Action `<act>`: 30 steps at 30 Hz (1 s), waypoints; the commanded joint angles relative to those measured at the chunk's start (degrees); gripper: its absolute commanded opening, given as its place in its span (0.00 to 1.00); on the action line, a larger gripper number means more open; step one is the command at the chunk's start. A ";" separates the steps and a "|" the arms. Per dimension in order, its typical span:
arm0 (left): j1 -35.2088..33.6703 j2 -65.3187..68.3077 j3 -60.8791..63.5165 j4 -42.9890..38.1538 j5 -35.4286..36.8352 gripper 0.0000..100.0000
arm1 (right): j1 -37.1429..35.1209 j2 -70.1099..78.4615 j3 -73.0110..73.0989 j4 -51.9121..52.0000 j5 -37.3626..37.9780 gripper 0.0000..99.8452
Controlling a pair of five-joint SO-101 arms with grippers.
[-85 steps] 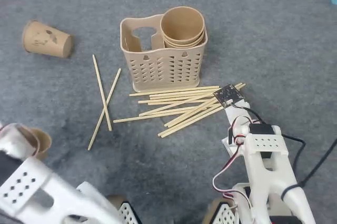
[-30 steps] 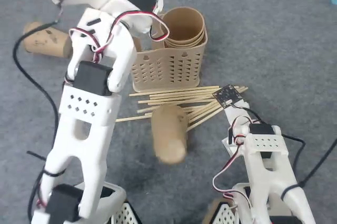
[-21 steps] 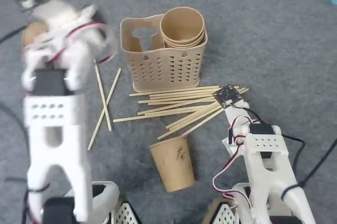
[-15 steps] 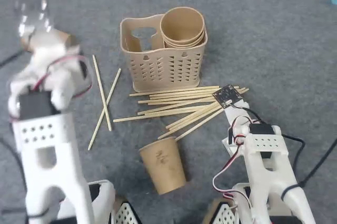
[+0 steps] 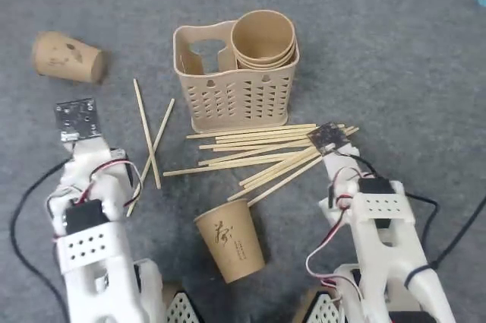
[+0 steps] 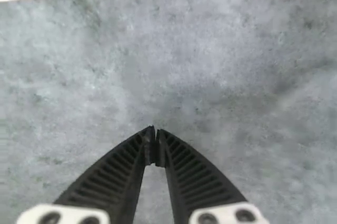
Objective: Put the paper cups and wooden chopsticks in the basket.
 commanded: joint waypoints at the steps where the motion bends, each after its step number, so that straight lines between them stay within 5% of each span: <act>1: -2.73 9.05 -1.89 -6.07 -0.62 0.10 | -5.49 -2.07 -4.84 5.76 -0.88 0.01; 12: -9.76 44.04 -25.27 -4.22 6.68 0.10 | -22.37 -1.63 -32.18 28.09 -1.32 0.02; 18: -13.80 55.47 -36.26 1.23 10.46 0.10 | -30.90 -1.36 -41.41 35.03 -0.79 0.13; 24: -14.77 63.21 -44.44 6.95 11.52 0.10 | -45.49 -1.36 -42.90 41.71 14.51 0.20; 30: -15.47 64.44 -45.85 8.09 11.52 0.10 | -51.03 -0.13 -42.99 42.59 24.53 0.30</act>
